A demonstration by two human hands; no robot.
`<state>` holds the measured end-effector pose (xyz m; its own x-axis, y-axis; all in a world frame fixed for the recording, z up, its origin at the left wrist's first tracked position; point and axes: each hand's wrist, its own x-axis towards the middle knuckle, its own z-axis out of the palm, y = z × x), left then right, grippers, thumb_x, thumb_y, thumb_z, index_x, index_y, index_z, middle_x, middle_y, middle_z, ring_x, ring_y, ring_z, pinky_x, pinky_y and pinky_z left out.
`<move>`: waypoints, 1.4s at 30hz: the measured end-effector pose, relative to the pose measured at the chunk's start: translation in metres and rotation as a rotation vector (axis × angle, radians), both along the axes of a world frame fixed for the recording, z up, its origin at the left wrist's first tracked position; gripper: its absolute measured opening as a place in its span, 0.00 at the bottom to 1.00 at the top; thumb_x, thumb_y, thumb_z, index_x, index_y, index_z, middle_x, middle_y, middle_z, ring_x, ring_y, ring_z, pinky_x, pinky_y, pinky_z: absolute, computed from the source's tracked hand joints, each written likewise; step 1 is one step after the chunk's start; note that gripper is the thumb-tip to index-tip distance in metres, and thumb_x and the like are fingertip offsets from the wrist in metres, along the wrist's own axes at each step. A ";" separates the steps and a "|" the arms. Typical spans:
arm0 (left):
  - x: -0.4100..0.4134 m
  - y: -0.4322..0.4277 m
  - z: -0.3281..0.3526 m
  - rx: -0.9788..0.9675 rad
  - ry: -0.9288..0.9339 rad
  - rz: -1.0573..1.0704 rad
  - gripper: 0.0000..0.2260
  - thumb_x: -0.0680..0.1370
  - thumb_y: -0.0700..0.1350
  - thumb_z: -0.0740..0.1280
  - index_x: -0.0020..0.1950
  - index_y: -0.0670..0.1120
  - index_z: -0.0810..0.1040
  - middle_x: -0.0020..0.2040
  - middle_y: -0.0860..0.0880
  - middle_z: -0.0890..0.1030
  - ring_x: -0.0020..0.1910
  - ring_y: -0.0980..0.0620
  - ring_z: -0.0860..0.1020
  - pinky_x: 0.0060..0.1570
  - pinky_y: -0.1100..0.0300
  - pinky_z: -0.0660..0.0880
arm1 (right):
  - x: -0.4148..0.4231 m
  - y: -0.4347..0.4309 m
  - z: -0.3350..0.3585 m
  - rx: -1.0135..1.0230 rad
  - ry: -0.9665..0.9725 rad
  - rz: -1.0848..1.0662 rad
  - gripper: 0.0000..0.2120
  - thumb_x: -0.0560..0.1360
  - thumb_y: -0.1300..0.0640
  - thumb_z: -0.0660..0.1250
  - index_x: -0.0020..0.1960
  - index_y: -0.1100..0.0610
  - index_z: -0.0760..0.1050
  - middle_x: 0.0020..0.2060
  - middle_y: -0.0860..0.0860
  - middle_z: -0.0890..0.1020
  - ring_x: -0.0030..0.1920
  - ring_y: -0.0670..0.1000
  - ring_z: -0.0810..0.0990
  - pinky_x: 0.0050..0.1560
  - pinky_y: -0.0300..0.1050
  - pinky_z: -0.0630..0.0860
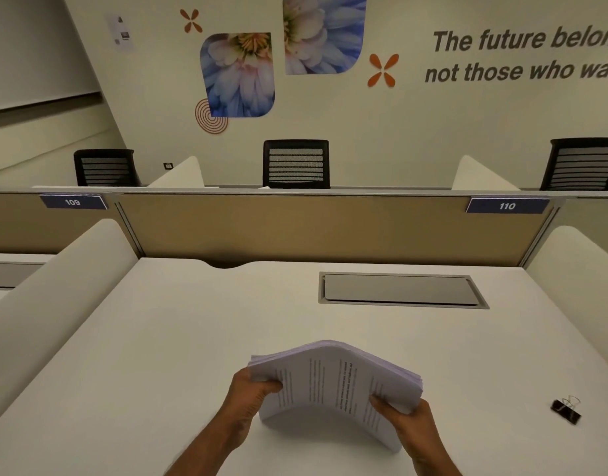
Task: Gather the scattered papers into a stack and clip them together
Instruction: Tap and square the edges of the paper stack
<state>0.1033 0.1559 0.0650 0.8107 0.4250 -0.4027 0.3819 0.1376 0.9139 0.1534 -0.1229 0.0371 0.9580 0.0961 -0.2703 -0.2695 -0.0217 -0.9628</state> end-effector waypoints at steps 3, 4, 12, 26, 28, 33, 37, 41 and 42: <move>0.004 0.003 0.002 0.009 -0.006 0.022 0.19 0.71 0.26 0.71 0.54 0.46 0.82 0.50 0.43 0.86 0.52 0.43 0.81 0.49 0.54 0.76 | 0.002 -0.002 0.002 0.008 0.012 -0.033 0.12 0.66 0.58 0.81 0.48 0.55 0.84 0.38 0.47 0.88 0.45 0.55 0.84 0.38 0.46 0.79; 0.004 0.003 0.003 0.012 -0.012 0.025 0.19 0.71 0.26 0.71 0.54 0.46 0.83 0.49 0.44 0.86 0.51 0.43 0.81 0.48 0.55 0.77 | 0.002 -0.004 0.002 0.008 0.006 -0.035 0.14 0.65 0.56 0.82 0.48 0.54 0.84 0.39 0.48 0.88 0.45 0.55 0.84 0.38 0.46 0.79; 0.003 -0.002 -0.001 0.004 -0.015 0.000 0.19 0.66 0.26 0.72 0.53 0.44 0.84 0.49 0.43 0.88 0.51 0.44 0.82 0.44 0.58 0.77 | 0.000 -0.007 0.003 0.049 -0.020 -0.028 0.15 0.67 0.62 0.81 0.50 0.50 0.83 0.40 0.50 0.89 0.47 0.55 0.84 0.42 0.48 0.81; -0.001 -0.007 -0.009 0.013 0.024 -0.038 0.19 0.67 0.25 0.71 0.47 0.49 0.82 0.46 0.46 0.86 0.49 0.46 0.81 0.43 0.60 0.76 | -0.004 -0.007 -0.004 0.011 0.005 -0.016 0.17 0.68 0.66 0.79 0.53 0.53 0.83 0.40 0.48 0.89 0.49 0.56 0.85 0.49 0.53 0.82; -0.001 -0.007 -0.011 0.016 0.037 -0.039 0.19 0.70 0.25 0.70 0.48 0.49 0.82 0.47 0.45 0.86 0.50 0.45 0.81 0.43 0.60 0.76 | -0.005 -0.007 -0.003 0.004 0.010 -0.013 0.17 0.68 0.65 0.79 0.52 0.50 0.83 0.41 0.47 0.89 0.49 0.55 0.85 0.51 0.54 0.82; -0.004 -0.006 -0.009 0.048 0.043 -0.102 0.13 0.74 0.33 0.74 0.52 0.50 0.83 0.50 0.46 0.87 0.53 0.47 0.82 0.45 0.60 0.77 | -0.009 -0.009 0.002 -0.048 0.024 0.002 0.13 0.69 0.58 0.80 0.52 0.50 0.84 0.41 0.46 0.89 0.49 0.54 0.85 0.49 0.53 0.83; -0.004 0.003 0.001 0.105 0.034 -0.144 0.07 0.76 0.40 0.74 0.53 0.49 0.85 0.46 0.49 0.89 0.52 0.46 0.85 0.43 0.60 0.79 | -0.008 -0.015 0.014 -0.067 0.041 0.019 0.10 0.72 0.58 0.77 0.52 0.58 0.85 0.40 0.50 0.89 0.45 0.58 0.87 0.43 0.50 0.83; -0.006 0.015 0.017 0.083 0.006 -0.279 0.10 0.76 0.45 0.75 0.57 0.48 0.85 0.52 0.50 0.89 0.53 0.46 0.86 0.49 0.57 0.82 | -0.006 -0.022 0.036 0.008 0.071 0.033 0.07 0.72 0.61 0.76 0.50 0.59 0.85 0.41 0.54 0.89 0.44 0.59 0.87 0.42 0.52 0.83; -0.008 0.018 0.019 0.064 0.016 -0.324 0.12 0.76 0.46 0.75 0.58 0.47 0.85 0.53 0.50 0.89 0.54 0.46 0.86 0.50 0.56 0.82 | -0.005 -0.024 0.041 0.038 0.086 0.038 0.08 0.72 0.62 0.76 0.51 0.61 0.85 0.42 0.56 0.89 0.45 0.60 0.87 0.44 0.54 0.83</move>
<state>0.0948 0.1741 0.0841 0.9017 0.1709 -0.3971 0.4105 -0.0507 0.9104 0.1484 -0.1464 0.0782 0.9270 0.1432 -0.3466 -0.3506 0.0028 -0.9365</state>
